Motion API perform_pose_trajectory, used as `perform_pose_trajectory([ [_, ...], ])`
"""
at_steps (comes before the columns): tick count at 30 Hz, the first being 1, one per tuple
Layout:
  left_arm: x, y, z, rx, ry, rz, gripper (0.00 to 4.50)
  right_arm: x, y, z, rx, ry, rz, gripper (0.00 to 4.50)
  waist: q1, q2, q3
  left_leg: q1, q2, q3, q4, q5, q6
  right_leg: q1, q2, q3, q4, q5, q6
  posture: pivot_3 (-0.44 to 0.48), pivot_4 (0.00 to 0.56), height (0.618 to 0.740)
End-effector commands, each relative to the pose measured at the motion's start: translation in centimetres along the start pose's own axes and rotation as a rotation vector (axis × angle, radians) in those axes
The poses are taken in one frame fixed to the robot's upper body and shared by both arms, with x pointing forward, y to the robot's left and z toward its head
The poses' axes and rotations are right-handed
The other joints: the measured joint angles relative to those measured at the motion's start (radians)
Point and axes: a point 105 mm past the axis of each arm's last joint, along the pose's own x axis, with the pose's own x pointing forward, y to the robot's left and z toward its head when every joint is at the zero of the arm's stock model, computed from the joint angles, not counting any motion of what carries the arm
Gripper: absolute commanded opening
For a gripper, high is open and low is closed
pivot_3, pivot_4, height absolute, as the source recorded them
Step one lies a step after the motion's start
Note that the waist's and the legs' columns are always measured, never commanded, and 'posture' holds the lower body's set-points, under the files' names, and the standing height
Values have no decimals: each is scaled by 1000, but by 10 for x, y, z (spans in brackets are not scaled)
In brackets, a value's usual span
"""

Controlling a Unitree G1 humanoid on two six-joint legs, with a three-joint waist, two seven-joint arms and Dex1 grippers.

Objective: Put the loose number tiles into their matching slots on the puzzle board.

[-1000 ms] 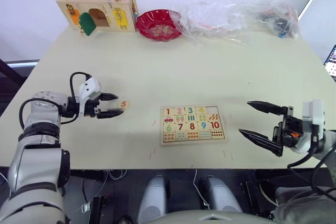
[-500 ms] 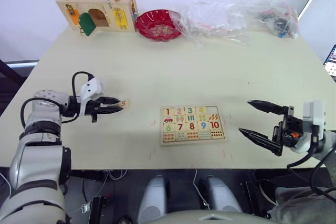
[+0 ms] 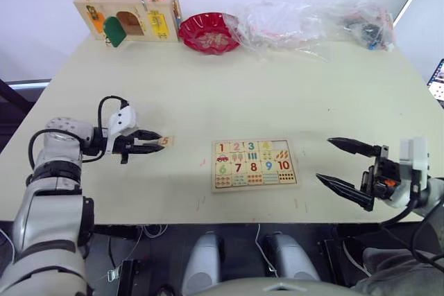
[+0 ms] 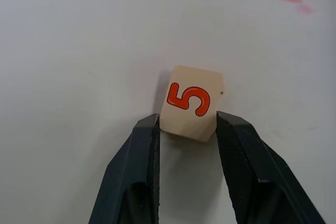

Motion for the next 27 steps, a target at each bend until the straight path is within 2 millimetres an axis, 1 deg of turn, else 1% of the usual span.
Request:
perform_pose_trajectory([
  [1,-5,-9,18,81,14,-14,1502,-3,2,11,-60,-18,-10,4500,-3,0,0,0,0,0,0,0,0,0,0,0,0,0,0,0,150,740],
  [4,-1,-29,33,83,26,-43,1502,-4,4,10,-52,-14,-4,4500,-5,0,0,0,2,0,0,0,0,0,0,0,0,0,0,0,150,740],
  [6,3,-41,40,122,126,-3,1502,-5,7,9,-49,1,11,4500,-5,0,0,0,3,0,0,0,0,0,-1,0,0,0,0,0,150,740],
  [8,7,-57,51,103,134,-29,1502,-5,9,8,-46,8,23,4500,-1,0,0,1,2,0,0,0,0,0,-1,0,0,-1,1,0,150,740],
  [10,13,-62,59,28,127,-21,1502,-5,9,7,-46,10,27,4500,4,0,0,1,2,0,0,0,0,0,-2,0,0,-2,3,0,150,740],
  [12,16,-63,63,-1,132,2,1502,-4,8,7,-47,11,30,4500,5,0,0,1,2,-1,0,0,0,0,-1,0,0,-3,4,0,150,740],
  [15,22,-63,64,3,147,37,1502,-3,9,7,-47,13,39,4500,2,1,0,1,0,0,0,0,0,0,0,0,0,-3,4,0,150,740],
  [18,27,-65,58,9,172,62,1502,-3,9,7,-48,14,45,4500,-1,1,0,1,0,0,0,0,0,0,0,0,0,-3,4,0,150,740],
  [27,35,-73,42,-2,191,54,1502,-4,13,5,-41,24,63,4500,2,1,0,1,0,0,0,0,0,0,0,0,-1,-3,4,0,150,740],
])
